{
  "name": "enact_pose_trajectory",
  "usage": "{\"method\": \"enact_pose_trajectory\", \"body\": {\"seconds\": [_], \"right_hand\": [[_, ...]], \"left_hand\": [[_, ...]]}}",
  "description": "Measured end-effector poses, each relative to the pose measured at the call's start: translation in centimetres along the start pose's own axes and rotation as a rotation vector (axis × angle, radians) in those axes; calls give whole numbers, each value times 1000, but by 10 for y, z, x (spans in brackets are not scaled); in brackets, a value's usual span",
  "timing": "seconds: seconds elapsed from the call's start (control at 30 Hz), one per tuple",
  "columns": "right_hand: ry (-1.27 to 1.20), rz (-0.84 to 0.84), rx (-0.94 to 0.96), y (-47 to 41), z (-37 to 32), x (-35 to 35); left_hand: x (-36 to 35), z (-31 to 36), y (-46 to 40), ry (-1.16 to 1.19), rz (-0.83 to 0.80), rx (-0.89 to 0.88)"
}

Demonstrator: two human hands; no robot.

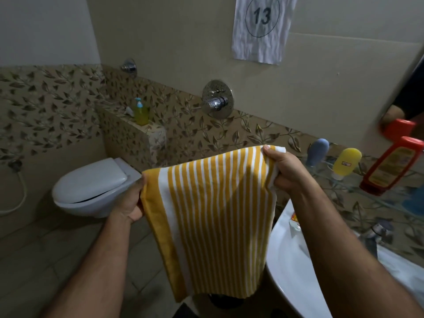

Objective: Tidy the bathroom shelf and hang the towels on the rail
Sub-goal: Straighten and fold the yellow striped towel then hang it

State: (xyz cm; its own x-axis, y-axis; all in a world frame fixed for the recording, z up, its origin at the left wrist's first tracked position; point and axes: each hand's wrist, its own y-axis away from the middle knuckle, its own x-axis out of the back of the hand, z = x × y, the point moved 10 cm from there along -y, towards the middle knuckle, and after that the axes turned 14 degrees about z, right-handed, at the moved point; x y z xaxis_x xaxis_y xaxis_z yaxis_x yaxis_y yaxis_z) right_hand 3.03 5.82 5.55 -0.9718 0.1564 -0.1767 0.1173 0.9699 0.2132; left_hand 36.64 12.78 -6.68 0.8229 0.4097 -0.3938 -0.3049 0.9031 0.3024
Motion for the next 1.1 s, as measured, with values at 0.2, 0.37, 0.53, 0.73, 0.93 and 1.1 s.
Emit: {"method": "enact_pose_trajectory", "body": {"seconds": [0.2,0.37,0.53,0.73,0.93,1.1], "right_hand": [[130,26,-45,-3,8,11],[32,-139,0,-2,-31,27],[236,-246,-114,0,60,51],[190,-39,-100,-22,59,63],[228,-259,-102,-5,90,53],[154,-104,-82,-14,85,46]], "left_hand": [[-14,-18,9,-50,6,-23],[-27,29,6,6,91,-108],[-49,31,13,-93,92,-61],[-32,34,9,-161,189,-59],[-35,36,5,-159,196,-63],[-28,49,4,-19,54,-124]]}}
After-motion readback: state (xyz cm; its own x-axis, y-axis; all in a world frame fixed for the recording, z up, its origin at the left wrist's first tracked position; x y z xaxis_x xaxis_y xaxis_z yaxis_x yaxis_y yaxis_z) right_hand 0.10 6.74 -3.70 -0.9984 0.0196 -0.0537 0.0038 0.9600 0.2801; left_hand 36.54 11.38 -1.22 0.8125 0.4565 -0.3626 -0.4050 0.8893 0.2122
